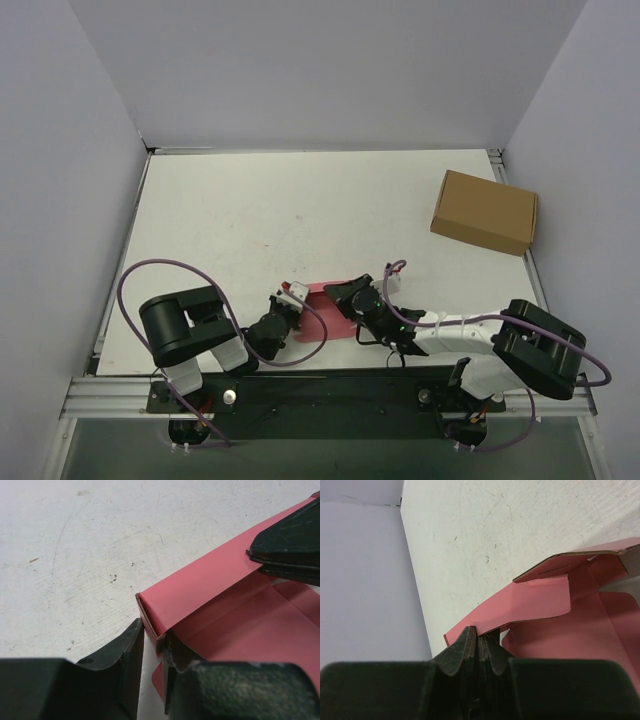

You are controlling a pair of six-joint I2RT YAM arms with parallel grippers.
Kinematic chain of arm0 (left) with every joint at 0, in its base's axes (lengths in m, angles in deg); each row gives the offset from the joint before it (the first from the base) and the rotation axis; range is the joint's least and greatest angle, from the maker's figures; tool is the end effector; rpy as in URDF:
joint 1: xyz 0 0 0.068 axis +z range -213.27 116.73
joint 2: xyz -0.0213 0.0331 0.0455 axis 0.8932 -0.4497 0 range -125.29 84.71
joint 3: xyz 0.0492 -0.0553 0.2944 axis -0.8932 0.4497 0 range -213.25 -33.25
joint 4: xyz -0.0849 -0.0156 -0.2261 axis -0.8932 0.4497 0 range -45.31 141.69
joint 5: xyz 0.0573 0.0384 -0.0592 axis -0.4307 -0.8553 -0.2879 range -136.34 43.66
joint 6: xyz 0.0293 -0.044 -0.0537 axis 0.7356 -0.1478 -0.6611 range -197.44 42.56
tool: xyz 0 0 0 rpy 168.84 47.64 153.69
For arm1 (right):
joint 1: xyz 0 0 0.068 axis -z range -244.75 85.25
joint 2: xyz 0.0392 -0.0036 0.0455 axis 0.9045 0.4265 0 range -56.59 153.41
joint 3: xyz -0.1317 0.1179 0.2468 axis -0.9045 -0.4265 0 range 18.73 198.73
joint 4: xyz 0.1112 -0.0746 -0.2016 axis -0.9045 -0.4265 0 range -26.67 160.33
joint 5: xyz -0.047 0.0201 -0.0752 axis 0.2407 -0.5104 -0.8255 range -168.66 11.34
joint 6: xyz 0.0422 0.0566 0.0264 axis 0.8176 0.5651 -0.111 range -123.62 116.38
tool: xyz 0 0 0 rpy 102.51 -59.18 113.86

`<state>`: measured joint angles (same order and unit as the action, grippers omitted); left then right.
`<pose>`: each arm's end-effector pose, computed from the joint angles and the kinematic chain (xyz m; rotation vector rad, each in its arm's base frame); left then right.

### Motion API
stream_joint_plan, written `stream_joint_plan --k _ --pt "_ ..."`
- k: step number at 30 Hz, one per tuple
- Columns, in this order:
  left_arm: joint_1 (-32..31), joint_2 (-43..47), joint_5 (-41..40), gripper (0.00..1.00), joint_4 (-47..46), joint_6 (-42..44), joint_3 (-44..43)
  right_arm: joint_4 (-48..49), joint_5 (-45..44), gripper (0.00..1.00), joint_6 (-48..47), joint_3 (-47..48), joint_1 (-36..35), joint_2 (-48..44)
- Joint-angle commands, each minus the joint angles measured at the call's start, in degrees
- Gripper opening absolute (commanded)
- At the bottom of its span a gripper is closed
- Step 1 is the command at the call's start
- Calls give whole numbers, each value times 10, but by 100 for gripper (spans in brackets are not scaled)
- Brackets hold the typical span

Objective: Fold the paper box

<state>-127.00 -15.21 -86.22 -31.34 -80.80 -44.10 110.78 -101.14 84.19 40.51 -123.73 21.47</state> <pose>0.1491 -0.2098 0.1539 0.4263 1.6974 -0.2302 0.1554 0.2110 0.2135 0.8119 1.9165 1.3742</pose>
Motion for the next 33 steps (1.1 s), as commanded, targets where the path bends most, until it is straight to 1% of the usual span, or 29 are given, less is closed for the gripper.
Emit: stream_joint_plan --k 1,3,6,7,8,9,10,11,12,13,14,15,16,17,18,19,20,21,22,24,27,29,33 --pt "5 11 -63 0 -180 20 4 -135 -34 0 -17 -6 -5 -13" --pt "6 8 -68 0 -168 13 1 -141 -39 0 -12 -3 -8 -16" --pt "7 16 -39 0 -143 5 1 -142 -35 0 -19 -3 -8 -25" --pt "9 22 -13 0 -128 0 0 -148 -37 0 -29 -2 -9 -33" --pt "14 32 7 0 -67 -16 -5 -157 -41 2 -43 3 -10 -55" --pt "21 59 23 0 -30 -32 -9 -171 -52 11 -73 17 -12 -69" --pt "39 75 69 0 1 -46 -13 -211 -59 17 -93 26 -13 -83" --pt "53 90 90 0 70 -79 -19 -235 -68 28 -111 36 -17 -115" --pt "62 107 109 0 103 -95 -22 -261 -78 35 -152 48 -21 -132" --pt "80 139 139 0 129 -103 -24 -306 -98 42 -171 67 -34 -148" --pt "89 157 156 0 201 -123 -36 -333 -102 47 -189 77 -37 -178" --pt "98 187 171 0 239 -133 -45 -355 -107 56 -210 84 -42 -194" --pt "110 198 211 0 270 -139 -54 -401 -109 60 -241 98 -47 -210" --pt "129 211 228 0 330 -152 -62 -436 -110 64 -252 104 -48 -239" --pt "137 231 244 0 355 -157 -73 -460 -109 66 -263 106 -48 -253" --pt "141 241 267 0 373 -159 -76 -500 -107 67 -295 109 -48 -266" --pt "145 252 275 0 402 -161 -77 -516 -104 67 -311 109 -48 -291" --pt "146 271 296 0 412 -160 -75 -547 -104 69 -324 109 -48 -302" --pt "150 279 309 0 426 -162 -76 -560 -106 69 -351 109 -47 -311" --pt "163 302 344 0 471 -163 -81 -586 -107 74 -382 110 -47 -336" --pt "172 325 388 0 515 -172 -88 -592 -85 76 -436 120 -41 -350" --pt "172 335 396 0 543 -178 -92 -592 -62 75 -463 130 -41 -344" --pt "177 355 399 0 556 -185 -92 -579 -34 71 -482 136 -42 -318"
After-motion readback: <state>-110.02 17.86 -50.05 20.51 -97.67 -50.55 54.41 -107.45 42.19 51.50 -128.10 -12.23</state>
